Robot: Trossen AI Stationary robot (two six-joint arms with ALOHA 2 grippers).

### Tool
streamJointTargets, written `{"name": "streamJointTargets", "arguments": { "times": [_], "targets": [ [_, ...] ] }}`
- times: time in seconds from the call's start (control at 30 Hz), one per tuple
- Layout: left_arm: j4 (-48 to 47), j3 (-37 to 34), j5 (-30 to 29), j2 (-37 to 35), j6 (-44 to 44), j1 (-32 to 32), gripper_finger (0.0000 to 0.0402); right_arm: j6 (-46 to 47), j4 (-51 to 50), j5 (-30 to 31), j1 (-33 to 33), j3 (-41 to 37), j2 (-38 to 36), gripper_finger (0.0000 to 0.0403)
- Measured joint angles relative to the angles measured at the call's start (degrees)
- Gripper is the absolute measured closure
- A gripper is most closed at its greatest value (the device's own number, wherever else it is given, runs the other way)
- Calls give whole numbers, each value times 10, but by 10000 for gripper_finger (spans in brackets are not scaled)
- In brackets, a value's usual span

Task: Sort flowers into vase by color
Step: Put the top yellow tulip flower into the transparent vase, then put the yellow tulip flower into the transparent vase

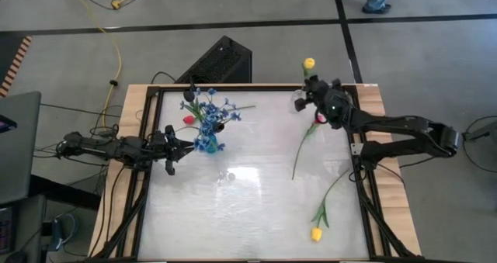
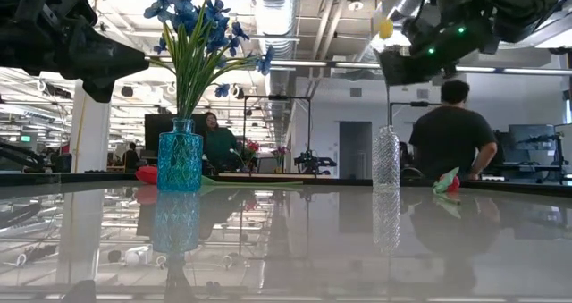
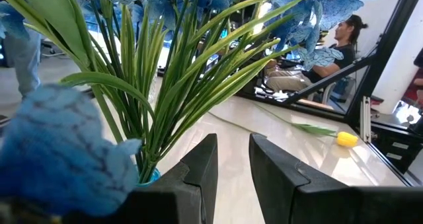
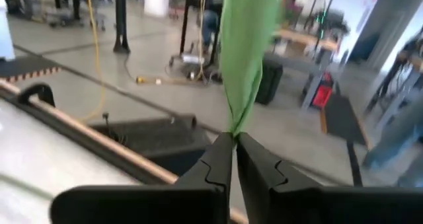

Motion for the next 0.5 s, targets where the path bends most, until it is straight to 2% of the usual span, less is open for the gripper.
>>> {"name": "streamJointTargets", "arguments": {
  "times": [0.2, 0.5],
  "targets": [
    [0, 0, 0, 0, 0, 0, 327, 60, -122, -9, -1, 12, -24, 303],
    [0, 0, 0, 0, 0, 0, 326, 116, -370, -48, 2, 101, -30, 217]
  ]
}}
